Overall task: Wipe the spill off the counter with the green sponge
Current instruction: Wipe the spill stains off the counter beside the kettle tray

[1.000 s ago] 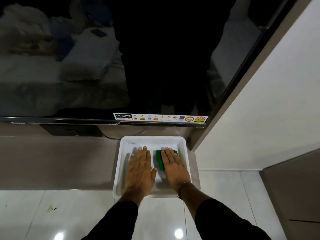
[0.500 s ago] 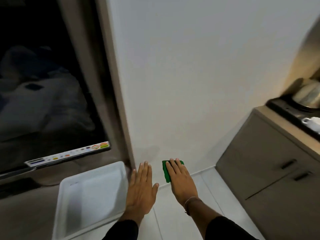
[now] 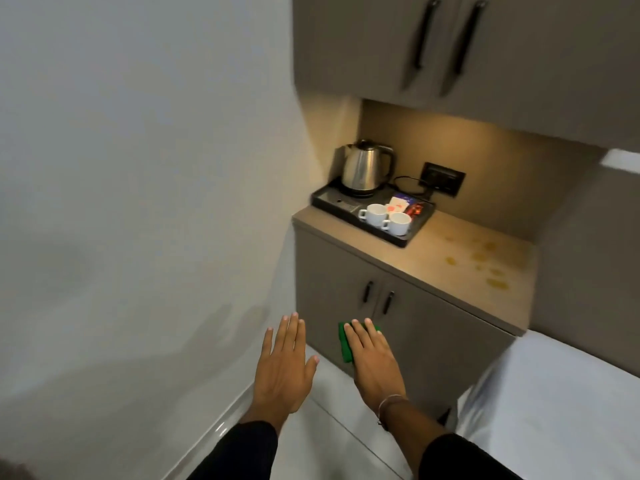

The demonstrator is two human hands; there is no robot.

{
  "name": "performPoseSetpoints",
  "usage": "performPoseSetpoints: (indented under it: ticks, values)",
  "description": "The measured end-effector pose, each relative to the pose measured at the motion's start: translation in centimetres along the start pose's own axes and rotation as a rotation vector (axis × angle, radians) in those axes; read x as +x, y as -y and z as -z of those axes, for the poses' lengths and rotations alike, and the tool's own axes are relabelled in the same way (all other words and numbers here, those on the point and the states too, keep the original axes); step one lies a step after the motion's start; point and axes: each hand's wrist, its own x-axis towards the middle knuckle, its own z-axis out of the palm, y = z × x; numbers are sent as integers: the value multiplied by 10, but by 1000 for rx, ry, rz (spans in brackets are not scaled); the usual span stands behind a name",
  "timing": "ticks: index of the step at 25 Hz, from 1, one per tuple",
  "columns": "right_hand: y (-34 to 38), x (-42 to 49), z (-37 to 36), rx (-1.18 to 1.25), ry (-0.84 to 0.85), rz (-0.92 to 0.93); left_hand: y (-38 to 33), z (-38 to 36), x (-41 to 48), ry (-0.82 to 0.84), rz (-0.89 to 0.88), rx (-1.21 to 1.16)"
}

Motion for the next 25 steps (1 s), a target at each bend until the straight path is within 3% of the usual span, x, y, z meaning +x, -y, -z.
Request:
performPoseSetpoints:
  ticks: [13, 19, 25]
  values:
    - [-277, 66, 66, -125, -21, -576, -210, -8, 295, -2, -520, -106]
    - [-331, 97, 52, -92, 37, -708, -255, -38, 396, 48, -641, -112]
    - [-333, 104, 31, -18, 51, -664, -271, -74, 429, 97, -622, -190]
